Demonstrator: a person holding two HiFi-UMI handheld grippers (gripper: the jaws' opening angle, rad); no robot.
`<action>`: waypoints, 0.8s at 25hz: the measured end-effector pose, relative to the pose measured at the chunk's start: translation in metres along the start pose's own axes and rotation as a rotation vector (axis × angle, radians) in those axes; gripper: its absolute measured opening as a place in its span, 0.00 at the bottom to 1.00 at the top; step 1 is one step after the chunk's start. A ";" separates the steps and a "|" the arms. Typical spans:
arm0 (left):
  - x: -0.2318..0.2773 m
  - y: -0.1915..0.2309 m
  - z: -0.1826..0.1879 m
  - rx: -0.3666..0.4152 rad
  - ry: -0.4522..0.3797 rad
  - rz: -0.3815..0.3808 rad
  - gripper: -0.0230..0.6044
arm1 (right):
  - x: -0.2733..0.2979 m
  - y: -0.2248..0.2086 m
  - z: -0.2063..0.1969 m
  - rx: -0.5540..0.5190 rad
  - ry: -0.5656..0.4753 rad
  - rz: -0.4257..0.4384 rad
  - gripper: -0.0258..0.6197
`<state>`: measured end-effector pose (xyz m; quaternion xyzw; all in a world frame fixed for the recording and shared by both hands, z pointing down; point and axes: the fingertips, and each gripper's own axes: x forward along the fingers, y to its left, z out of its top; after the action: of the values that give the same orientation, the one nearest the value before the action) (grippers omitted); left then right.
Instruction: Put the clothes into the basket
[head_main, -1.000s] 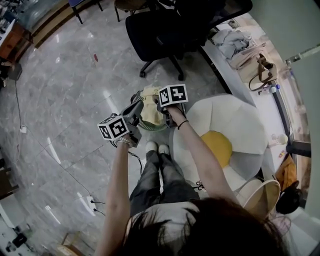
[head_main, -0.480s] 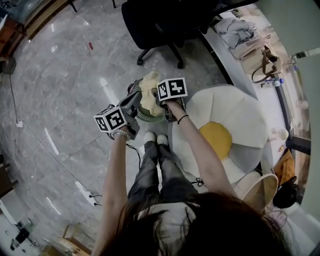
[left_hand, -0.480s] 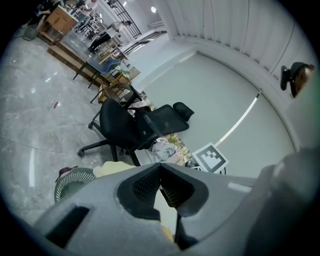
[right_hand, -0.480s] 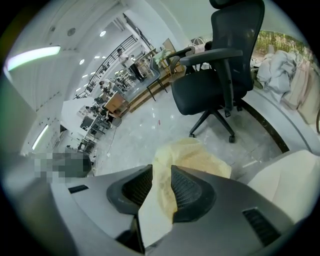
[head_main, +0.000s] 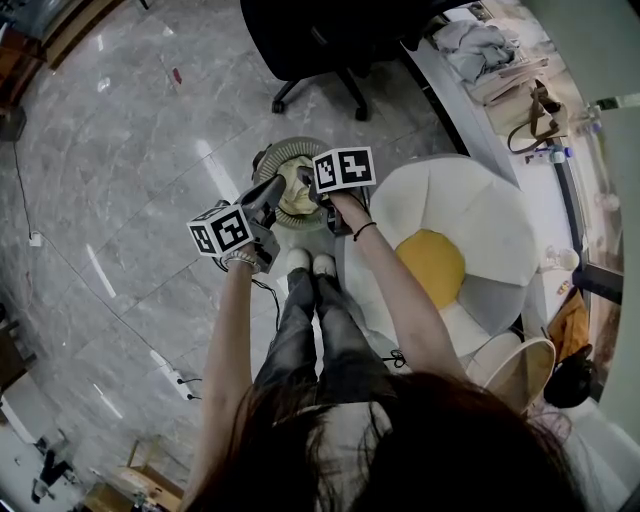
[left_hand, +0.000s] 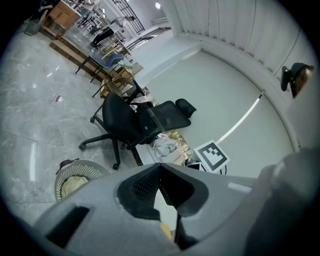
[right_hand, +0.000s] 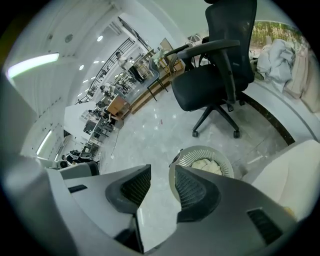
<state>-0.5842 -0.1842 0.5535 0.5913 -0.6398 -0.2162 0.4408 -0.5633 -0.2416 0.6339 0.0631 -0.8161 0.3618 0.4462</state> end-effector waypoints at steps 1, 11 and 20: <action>-0.001 0.001 -0.001 -0.002 0.001 0.000 0.05 | 0.000 0.000 -0.001 0.003 -0.001 -0.002 0.23; -0.007 0.002 -0.002 0.001 0.008 -0.006 0.05 | -0.001 0.000 -0.007 0.010 0.004 -0.018 0.22; -0.021 -0.003 -0.005 -0.002 -0.002 -0.007 0.05 | -0.011 0.010 -0.013 0.010 -0.012 -0.017 0.22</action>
<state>-0.5799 -0.1637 0.5472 0.5930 -0.6376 -0.2190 0.4402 -0.5521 -0.2285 0.6240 0.0744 -0.8163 0.3619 0.4440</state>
